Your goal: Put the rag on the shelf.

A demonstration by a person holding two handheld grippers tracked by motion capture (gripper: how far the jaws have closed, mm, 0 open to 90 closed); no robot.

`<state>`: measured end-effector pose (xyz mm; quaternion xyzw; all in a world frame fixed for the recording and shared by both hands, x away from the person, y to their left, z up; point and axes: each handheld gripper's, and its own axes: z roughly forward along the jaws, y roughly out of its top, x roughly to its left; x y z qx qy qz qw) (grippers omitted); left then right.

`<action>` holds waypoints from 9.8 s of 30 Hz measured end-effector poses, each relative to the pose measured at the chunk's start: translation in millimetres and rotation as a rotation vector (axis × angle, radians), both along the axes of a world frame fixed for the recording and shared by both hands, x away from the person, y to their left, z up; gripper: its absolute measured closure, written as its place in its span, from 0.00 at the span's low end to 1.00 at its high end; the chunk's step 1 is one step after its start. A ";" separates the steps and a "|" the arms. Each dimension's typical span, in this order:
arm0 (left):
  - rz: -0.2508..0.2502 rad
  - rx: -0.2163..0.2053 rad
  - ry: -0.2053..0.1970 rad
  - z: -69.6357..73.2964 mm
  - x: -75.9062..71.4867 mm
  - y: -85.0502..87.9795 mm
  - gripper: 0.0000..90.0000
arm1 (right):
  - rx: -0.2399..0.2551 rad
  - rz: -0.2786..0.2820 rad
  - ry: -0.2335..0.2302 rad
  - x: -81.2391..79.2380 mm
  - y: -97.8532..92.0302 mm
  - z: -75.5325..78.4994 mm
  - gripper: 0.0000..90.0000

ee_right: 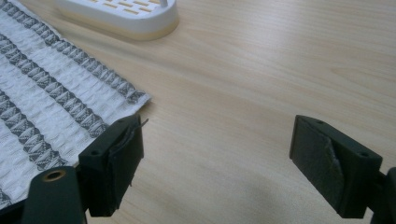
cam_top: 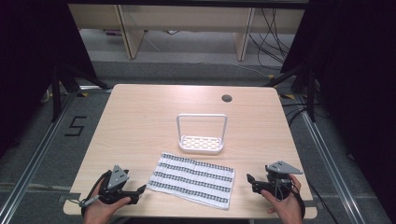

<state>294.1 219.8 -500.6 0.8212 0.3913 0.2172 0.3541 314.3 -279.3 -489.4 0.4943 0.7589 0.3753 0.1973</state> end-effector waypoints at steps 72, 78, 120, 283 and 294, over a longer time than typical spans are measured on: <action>-0.582 -0.091 0.045 -7.9 -15.1 -240.8 0.48 | -0.027 0.254 0.034 38.0 46.8 -3.4 0.55; -0.597 -0.068 0.040 -11.8 -13.7 -252.5 0.51 | -0.036 0.264 0.055 39.6 47.6 -6.4 0.56; -0.610 -0.127 -0.007 21.8 -5.2 -223.6 0.95 | 0.050 0.319 0.013 33.2 57.7 14.5 0.97; -0.069 -0.425 0.001 189.7 194.1 -109.7 0.29 | 0.067 0.146 -0.076 193.9 113.8 175.1 0.39; -0.104 -0.426 -0.022 188.2 165.1 -107.1 0.27 | 0.062 0.199 -0.085 165.9 117.0 182.7 0.36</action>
